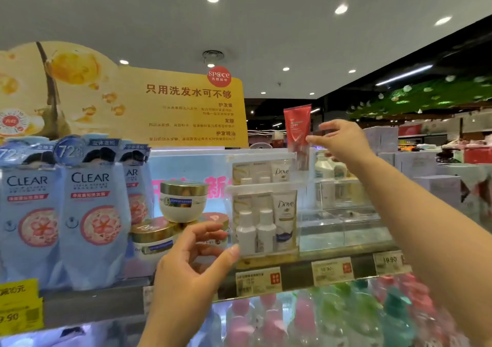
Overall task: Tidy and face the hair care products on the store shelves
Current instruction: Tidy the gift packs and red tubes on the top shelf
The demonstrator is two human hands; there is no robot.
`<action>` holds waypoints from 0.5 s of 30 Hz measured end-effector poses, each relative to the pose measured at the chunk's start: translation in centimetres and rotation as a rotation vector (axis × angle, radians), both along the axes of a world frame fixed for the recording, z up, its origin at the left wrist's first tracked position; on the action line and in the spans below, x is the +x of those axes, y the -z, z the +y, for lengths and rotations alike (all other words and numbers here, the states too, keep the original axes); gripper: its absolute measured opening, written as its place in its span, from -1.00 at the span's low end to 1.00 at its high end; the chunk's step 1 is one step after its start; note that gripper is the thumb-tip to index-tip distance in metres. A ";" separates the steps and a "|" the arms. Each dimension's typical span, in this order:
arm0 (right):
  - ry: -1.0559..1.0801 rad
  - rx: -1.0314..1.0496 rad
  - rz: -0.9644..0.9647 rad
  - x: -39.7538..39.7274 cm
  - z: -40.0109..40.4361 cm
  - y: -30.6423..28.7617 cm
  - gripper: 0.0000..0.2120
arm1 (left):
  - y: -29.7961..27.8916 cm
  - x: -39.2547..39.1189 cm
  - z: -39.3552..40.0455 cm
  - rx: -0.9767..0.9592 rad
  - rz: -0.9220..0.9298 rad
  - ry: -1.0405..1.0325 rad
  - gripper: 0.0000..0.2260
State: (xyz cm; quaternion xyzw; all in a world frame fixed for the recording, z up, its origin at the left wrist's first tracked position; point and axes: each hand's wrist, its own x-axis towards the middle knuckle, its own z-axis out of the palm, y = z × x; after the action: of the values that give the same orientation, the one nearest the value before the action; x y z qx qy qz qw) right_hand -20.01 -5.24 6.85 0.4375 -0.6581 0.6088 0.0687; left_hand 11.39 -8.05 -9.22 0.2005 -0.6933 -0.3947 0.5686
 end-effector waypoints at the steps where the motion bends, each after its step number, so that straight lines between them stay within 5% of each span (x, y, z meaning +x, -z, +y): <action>1: 0.004 0.047 0.005 -0.9 -0.7 0.2 -0.41 | -0.2 -0.7 0.3 -0.010 0.009 0.000 -0.67; 8: -0.159 0.242 -0.042 -5.6 -5.7 1.8 -0.32 | -0.9 -6.0 2.1 -0.029 0.089 -0.012 -0.63; 15: -0.256 0.248 -0.003 -7.3 -7.7 1.7 -0.75 | -2.2 -11.2 4.2 -0.125 -0.004 -0.060 -0.64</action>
State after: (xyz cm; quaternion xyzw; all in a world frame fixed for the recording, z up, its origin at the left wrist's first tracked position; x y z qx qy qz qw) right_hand -27.30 -12.90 5.10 0.5217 -0.6674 0.5274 -0.0649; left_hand 0.24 -3.85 -6.99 0.1863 -0.7115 -0.3328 0.5901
